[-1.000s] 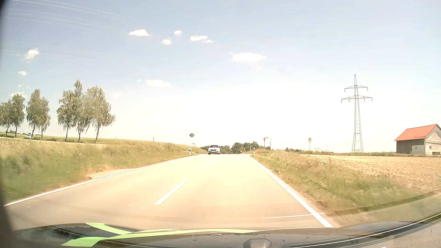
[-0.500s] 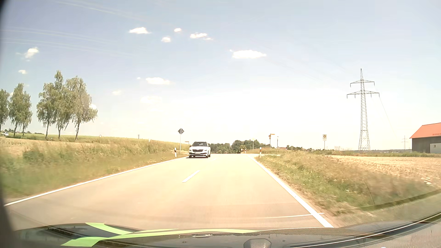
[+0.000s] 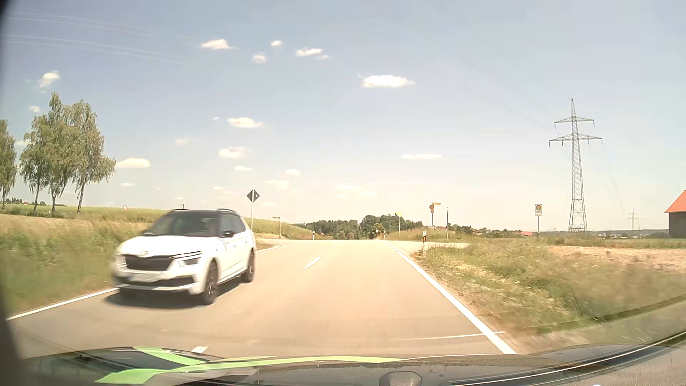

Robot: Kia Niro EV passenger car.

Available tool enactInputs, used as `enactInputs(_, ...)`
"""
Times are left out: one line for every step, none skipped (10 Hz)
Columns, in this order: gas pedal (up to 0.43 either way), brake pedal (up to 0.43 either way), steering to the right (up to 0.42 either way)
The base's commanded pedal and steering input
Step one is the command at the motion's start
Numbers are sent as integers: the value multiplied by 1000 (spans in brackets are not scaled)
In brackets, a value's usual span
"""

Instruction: Follow the waypoints while adhering to traffic rules and regulations

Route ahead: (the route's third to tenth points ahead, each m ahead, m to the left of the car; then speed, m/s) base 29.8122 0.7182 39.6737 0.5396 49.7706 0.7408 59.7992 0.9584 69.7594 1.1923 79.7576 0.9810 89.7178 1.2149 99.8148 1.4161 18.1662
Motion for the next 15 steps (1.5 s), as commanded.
enactInputs(240,0,-1)
enactInputs(240,0,-1)
enactInputs(248,0,-1)
enactInputs(287,0,-1)
enactInputs(299,0,-1)
enactInputs(319,0,-1)
enactInputs(319,0,-1)
enactInputs(319,0,-1)
enactInputs(319,0,-1)
enactInputs(299,0,-1)
enactInputs(280,0,-1)
enactInputs(268,0,-1)
enactInputs(248,0,-1)
enactInputs(248,0,-1)
enactInputs(248,0,-1)
